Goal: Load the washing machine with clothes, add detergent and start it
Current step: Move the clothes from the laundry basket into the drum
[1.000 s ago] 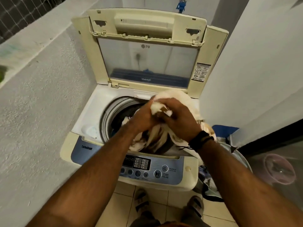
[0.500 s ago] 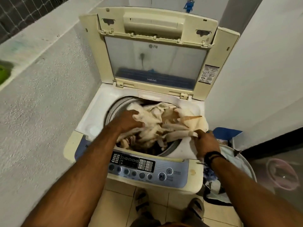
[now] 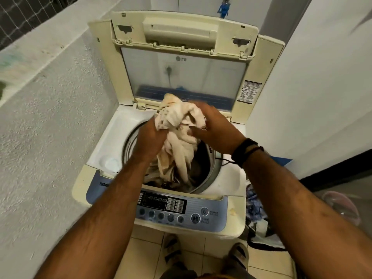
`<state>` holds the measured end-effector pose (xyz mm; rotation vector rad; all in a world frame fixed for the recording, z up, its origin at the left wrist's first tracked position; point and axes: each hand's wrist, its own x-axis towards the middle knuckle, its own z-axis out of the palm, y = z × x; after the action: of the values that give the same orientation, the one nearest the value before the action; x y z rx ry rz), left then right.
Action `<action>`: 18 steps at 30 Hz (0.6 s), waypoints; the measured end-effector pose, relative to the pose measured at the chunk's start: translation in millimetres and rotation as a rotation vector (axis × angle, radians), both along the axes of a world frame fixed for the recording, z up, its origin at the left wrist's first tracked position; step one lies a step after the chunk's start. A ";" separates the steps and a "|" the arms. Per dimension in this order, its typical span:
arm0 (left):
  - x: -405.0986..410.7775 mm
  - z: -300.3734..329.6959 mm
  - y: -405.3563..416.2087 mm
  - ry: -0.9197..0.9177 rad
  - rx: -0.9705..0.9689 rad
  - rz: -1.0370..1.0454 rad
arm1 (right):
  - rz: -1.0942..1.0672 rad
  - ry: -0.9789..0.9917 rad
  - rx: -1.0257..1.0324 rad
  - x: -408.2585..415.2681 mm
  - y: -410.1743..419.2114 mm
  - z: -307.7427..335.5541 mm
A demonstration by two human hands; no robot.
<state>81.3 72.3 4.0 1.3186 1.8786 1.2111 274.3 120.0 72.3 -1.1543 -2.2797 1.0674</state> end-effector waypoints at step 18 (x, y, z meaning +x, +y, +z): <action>91.3 -26.1 20.6 0.470 -0.429 -0.549 | -0.555 -0.082 -0.277 141.9 -43.1 -92.7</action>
<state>172.6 92.9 -22.1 1.7939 1.7471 0.2161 416.3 76.9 -20.5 -1.8287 -1.7232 1.1336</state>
